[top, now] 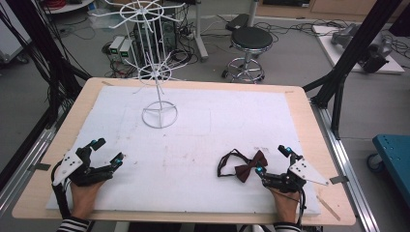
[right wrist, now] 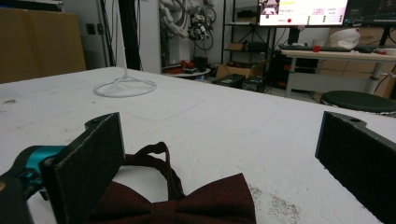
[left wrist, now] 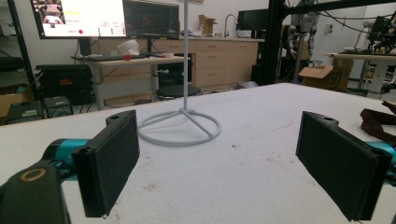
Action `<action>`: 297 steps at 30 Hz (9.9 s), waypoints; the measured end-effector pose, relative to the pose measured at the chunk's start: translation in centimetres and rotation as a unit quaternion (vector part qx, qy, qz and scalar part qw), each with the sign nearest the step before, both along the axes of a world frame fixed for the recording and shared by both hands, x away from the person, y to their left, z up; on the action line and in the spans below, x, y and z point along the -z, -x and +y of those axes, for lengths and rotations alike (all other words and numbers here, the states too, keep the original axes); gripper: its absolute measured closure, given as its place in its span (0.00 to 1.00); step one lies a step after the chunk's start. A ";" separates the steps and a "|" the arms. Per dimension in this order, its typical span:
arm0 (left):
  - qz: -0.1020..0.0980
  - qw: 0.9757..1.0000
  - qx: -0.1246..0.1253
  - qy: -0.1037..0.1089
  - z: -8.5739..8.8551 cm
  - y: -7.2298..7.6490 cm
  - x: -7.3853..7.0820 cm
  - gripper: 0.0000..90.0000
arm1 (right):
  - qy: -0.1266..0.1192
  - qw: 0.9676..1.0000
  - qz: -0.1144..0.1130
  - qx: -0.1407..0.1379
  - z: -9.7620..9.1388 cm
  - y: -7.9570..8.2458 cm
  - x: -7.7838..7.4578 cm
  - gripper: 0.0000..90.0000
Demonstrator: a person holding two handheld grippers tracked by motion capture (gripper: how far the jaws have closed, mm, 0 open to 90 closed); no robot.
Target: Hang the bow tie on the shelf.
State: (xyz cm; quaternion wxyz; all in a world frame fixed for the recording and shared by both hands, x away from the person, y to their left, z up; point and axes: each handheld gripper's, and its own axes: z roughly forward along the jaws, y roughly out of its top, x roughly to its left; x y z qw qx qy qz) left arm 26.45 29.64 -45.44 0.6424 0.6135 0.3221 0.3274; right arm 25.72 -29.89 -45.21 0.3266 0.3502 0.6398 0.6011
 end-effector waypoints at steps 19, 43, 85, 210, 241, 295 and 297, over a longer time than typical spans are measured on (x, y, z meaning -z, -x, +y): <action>-0.002 1.000 0.001 0.001 0.0 0.0 0.0 0.15 | 0.001 1.000 0.012 -0.007 -0.1 -0.2 -0.2 0.01; -0.002 1.000 0.002 0.003 0.1 0.0 0.0 0.15 | 0.052 0.991 0.069 -0.099 -1.4 -1.6 -5.2 0.01; -0.003 1.000 0.001 0.002 0.0 0.0 0.0 0.15 | 0.315 0.871 0.235 -0.296 0.6 -9.5 -6.7 0.01; 0.033 0.964 0.246 -0.096 -7.3 -3.5 -10.7 0.06 | 0.165 0.885 0.177 -0.398 12.9 -7.4 -10.8 0.84; 0.076 0.923 0.356 -0.127 -15.3 -4.3 -11.5 0.19 | 0.173 0.888 0.169 -0.392 15.5 -7.9 -11.0 0.83; 0.060 0.951 0.279 -0.120 -12.2 -4.3 -13.7 0.93 | 0.113 0.959 0.079 -0.246 11.6 -4.9 -10.7 0.01; 0.059 0.951 0.281 -0.116 -12.0 -4.4 -13.9 0.93 | 0.104 0.961 0.075 -0.246 11.4 -4.7 -10.7 0.01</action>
